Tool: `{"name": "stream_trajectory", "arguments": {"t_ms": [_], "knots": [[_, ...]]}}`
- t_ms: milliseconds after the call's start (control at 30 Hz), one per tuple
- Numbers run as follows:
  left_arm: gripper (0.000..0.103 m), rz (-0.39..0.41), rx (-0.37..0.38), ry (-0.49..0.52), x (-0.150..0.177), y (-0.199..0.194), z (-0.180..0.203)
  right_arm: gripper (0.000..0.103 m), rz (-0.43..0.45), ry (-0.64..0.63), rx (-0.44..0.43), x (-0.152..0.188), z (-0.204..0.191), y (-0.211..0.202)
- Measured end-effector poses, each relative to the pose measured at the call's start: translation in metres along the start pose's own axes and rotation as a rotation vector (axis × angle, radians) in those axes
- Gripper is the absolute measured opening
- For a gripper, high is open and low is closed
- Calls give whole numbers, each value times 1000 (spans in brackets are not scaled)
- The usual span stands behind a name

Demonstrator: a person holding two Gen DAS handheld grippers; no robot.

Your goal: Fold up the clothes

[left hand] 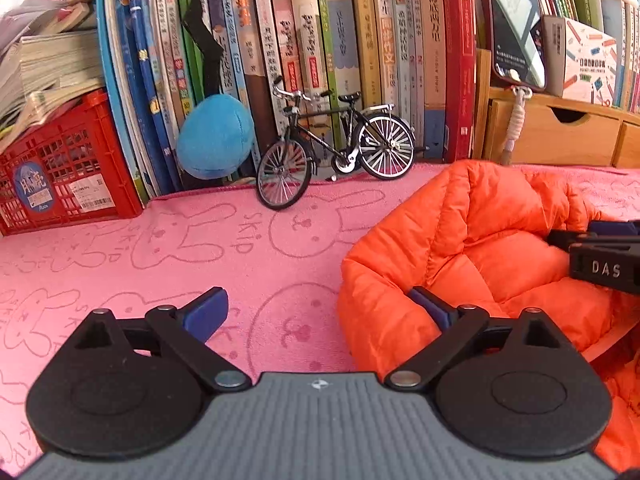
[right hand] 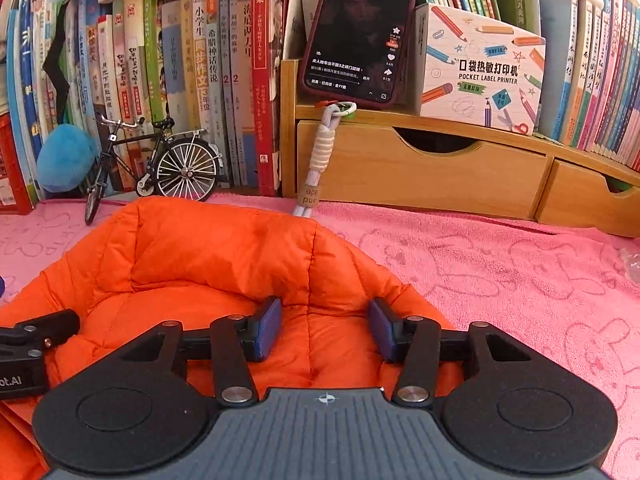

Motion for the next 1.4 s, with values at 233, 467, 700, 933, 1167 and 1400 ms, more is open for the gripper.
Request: {"name": "stream_trajectory", "arguments": {"t_ms": [233, 467, 700, 933, 1167, 1400], "knots": [[91, 44, -121, 108, -58, 9, 2, 51, -5, 7, -5, -1, -1, 1], [85, -121, -231, 241, -31, 67, 3, 51, -7, 14, -10, -2, 0, 0], [85, -50, -283, 287, -24, 72, 7, 52, -8, 16, -14, -2, 0, 0], [65, 176, -91, 81, -51, 22, -16, 53, -9, 15, -11, -3, -1, 1], [68, 186, 8, 294, -61, 20, 37, 53, -9, 14, -9, -3, -1, 1], [78, 51, -58, 321, -24, 45, 23, 54, -11, 16, -12, -4, -1, 1]]}}
Point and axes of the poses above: each gripper's, at about its wrist camera, not at the fingertips, and y roughly the way its jaws point, z to its right, x to its underside, the point moved 9 cm from there along y, roughly the way its jaws point, and after that the axes turned 13 degrees about y, right-handed, at the moved point
